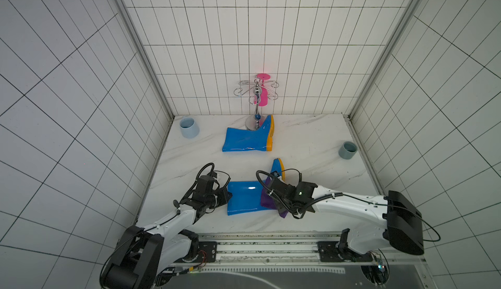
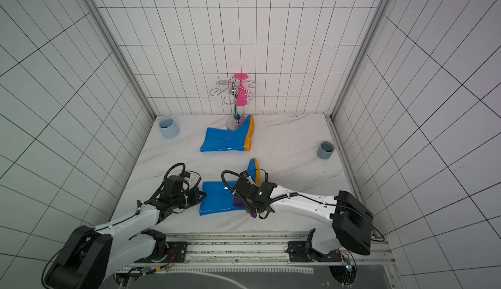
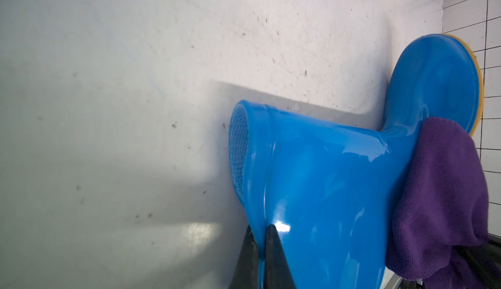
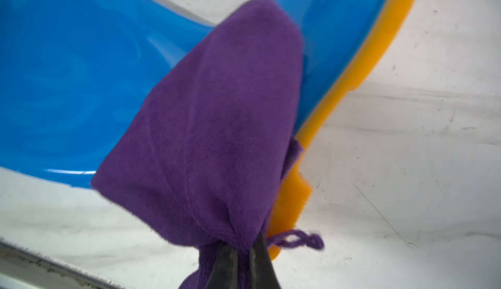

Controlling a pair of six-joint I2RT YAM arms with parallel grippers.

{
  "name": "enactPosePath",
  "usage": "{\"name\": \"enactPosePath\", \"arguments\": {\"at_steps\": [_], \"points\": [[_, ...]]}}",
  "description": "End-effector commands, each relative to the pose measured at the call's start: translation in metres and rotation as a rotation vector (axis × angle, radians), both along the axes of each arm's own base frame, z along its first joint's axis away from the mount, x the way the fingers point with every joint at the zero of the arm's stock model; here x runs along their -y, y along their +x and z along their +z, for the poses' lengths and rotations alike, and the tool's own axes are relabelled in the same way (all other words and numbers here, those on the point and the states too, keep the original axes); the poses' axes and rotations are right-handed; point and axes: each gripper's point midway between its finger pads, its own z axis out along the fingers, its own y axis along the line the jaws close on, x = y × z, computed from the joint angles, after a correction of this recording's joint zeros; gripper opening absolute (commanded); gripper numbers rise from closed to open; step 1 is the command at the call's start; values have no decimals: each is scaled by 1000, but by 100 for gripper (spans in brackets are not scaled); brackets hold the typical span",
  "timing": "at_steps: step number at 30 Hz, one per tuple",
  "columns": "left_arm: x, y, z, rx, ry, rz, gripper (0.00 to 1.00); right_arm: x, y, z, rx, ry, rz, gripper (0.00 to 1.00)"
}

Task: Wipe the rubber boots with a cloth
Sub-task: Wipe the dirt off the rubber boot.

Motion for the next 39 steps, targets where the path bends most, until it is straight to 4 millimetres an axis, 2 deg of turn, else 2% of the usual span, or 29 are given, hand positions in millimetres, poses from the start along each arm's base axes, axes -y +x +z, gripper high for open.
{"name": "enactPosePath", "arguments": {"at_steps": [1,4,7,14,21,26,34,36,39], "points": [[-1,5,3,23,11,-1,0,1,30,30,81,-17,-20,0],[-2,7,4,25,20,1,0,2,36,29,87,-32,-17,0],[-2,8,6,30,21,3,0,0,29,13,46,-27,-5,0],[-6,11,13,63,31,22,0,-31,-8,-20,-37,40,51,0],[-7,12,12,64,30,29,0,-62,-45,-38,-94,70,111,0],[-5,10,10,59,15,22,0,-95,-60,-33,-103,138,170,0],[-5,9,11,66,9,24,0,-168,-55,-9,-59,230,278,0],[-4,10,11,67,7,22,0,-173,-52,0,-36,234,281,0],[-4,10,13,71,5,18,0,-154,-43,20,20,223,244,0]]}}
